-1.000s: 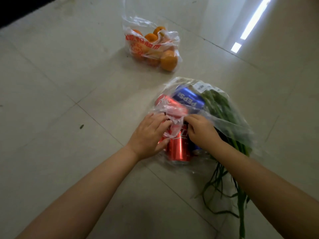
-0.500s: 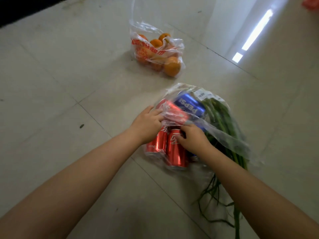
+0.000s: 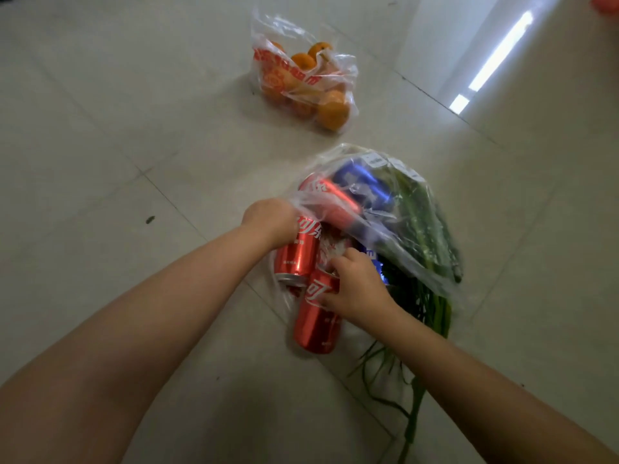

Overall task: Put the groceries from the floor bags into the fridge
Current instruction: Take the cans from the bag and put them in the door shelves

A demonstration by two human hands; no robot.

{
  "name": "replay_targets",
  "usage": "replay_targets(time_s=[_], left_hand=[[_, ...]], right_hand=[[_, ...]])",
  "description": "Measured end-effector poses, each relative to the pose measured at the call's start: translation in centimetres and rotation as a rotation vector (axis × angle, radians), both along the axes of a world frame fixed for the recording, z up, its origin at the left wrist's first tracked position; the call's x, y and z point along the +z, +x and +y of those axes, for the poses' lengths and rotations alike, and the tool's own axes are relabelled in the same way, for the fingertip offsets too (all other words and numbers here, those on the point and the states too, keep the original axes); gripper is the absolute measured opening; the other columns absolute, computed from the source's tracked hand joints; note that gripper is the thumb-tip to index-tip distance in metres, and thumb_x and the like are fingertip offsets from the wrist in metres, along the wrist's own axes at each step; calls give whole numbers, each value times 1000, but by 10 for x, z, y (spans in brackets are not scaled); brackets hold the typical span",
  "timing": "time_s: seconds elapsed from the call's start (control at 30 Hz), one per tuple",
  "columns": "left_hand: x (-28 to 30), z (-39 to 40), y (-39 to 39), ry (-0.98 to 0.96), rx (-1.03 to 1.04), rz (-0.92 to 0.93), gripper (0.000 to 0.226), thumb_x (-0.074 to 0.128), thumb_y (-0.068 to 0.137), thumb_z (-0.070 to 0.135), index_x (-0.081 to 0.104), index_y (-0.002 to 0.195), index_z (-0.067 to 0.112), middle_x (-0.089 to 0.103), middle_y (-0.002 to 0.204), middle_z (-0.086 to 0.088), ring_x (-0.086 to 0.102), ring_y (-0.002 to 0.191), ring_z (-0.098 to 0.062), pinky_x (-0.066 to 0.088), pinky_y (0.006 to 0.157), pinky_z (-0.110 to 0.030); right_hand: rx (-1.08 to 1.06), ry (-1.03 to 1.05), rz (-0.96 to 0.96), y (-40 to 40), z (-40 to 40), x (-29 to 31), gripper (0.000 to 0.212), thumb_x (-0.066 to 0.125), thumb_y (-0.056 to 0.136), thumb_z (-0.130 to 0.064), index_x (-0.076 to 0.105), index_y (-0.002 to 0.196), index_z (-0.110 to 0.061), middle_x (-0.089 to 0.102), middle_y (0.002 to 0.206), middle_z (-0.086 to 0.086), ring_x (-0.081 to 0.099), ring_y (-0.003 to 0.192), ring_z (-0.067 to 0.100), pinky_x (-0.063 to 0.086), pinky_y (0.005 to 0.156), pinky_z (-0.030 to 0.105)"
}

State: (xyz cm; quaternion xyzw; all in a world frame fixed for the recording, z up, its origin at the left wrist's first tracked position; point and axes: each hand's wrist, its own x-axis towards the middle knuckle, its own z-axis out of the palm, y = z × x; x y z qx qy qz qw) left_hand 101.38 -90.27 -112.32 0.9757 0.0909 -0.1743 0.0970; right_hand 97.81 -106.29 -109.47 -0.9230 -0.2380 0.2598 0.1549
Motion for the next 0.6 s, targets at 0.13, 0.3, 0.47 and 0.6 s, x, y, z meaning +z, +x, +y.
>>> replay_targets(time_s=[0.13, 0.3, 0.47, 0.6], left_hand=[[-5, -6, 6, -224, 110, 51, 38, 50, 92, 25, 58, 125, 8, 56, 132, -19, 54, 119, -33, 45, 92, -33], [-25, -17, 10, -443, 302, 5, 69, 72, 75, 43, 51, 132, 11, 55, 133, -17, 53, 122, -30, 45, 100, -35], [-32, -34, 8, -392, 397, 62, 93, 78, 68, 38, 33, 141, 2, 42, 140, -21, 42, 130, -33, 40, 105, -37], [-19, -35, -13, -435, 277, 32, 81, 79, 67, 25, 39, 135, 7, 52, 131, -16, 52, 120, -32, 44, 96, -33]], right_hand=[[3, 136, 30, -20, -14, 0, 29, 79, 59, -22, 56, 70, -7, 53, 114, 22, 50, 106, 43, 41, 86, 35], [-120, 112, 196, -27, -32, 3, 49, 77, 72, -26, 29, 66, -32, 44, 95, -13, 47, 93, 11, 36, 66, 9], [-135, 34, 289, -31, -42, 8, 77, 80, 68, -29, 35, 130, -21, 41, 130, 1, 50, 116, 18, 46, 95, 27], [-67, -62, 305, -31, -43, 8, 92, 80, 66, -35, 30, 142, -19, 28, 141, 4, 42, 127, 22, 40, 106, 30]])
